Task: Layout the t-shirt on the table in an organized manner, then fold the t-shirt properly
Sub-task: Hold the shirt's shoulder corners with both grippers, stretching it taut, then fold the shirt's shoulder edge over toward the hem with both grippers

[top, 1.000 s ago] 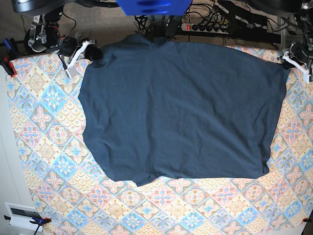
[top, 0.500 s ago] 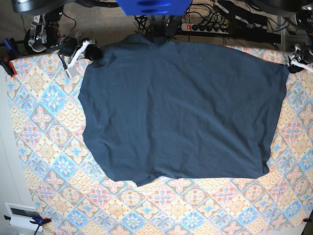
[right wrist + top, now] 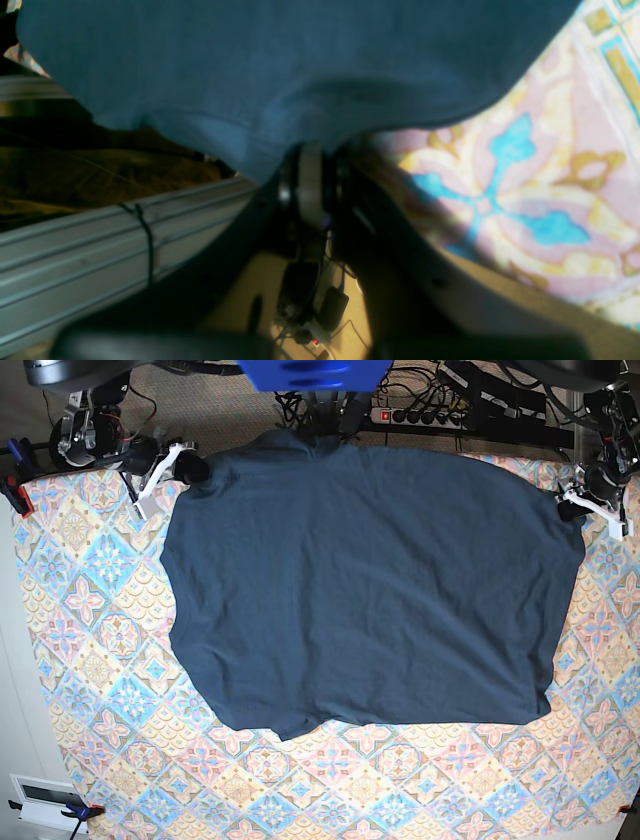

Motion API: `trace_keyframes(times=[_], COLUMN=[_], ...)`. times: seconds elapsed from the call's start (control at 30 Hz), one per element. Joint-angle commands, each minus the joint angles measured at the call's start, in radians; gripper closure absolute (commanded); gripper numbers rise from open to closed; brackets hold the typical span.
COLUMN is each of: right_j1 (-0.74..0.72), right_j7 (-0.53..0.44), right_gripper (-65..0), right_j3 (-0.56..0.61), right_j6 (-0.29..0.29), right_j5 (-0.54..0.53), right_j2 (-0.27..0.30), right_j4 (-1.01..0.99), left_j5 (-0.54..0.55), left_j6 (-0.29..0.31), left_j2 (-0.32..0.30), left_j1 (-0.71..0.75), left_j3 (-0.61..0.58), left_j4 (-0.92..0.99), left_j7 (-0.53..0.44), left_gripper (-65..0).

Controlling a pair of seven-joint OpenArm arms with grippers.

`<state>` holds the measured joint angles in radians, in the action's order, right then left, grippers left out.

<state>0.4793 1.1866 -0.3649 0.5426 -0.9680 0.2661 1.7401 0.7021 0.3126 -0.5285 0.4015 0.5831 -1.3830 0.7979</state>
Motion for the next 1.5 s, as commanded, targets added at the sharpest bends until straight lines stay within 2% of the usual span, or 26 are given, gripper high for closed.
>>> trace_keyframes(times=[0.0,0.07,0.1,0.33,0.43,0.53,0.7,1.03,1.47], right_j1=[-0.001,-0.001,-0.001,0.002,0.000,0.005,0.005,-0.004,-0.242], right_j7=[-0.012,-0.012,-0.012,-0.006,-0.010,-0.010,-0.004,-0.014,-0.014], right_gripper=[0.0,0.0,0.0,0.0,0.0,0.0,0.0,0.0,0.0], right_j3=[-0.009,-0.009,-0.009,-0.009,-0.009,-0.009,-0.010,-0.010,-0.012], right_j6=[0.006,0.006,0.006,0.006,0.006,0.006,0.006,0.006,0.006], right_j5=[-0.019,-0.019,-0.019,-0.027,-0.096,-0.148,-0.153,-0.154,-0.150], right_j2=[0.012,0.012,0.012,0.012,0.014,0.019,0.019,0.020,0.019], right_j4=[0.018,0.018,0.018,0.019,0.018,0.018,0.018,0.018,-0.007], left_j5=[0.004,0.006,0.006,0.035,0.087,0.118,0.124,0.124,0.104], left_j6=[0.003,0.003,0.003,0.004,0.013,0.018,0.021,0.021,0.015], left_j2=[-0.009,-0.009,-0.012,-0.017,-0.048,-0.045,-0.005,0.032,0.121], left_j1=[0.006,0.007,0.009,0.058,0.139,0.211,0.221,0.058,-0.229], left_j3=[0.001,0.007,0.007,0.130,0.134,0.153,0.260,0.262,0.262], left_j4=[-0.003,-0.005,-0.006,-0.008,-0.068,-0.160,-0.190,-0.190,-0.174], left_j7=[0.022,0.021,0.021,0.024,0.021,0.018,0.022,0.024,0.024], left_gripper=[-16.8,-3.0,0.0,0.0,0.0,0.0,0.0,0.0,0.0])
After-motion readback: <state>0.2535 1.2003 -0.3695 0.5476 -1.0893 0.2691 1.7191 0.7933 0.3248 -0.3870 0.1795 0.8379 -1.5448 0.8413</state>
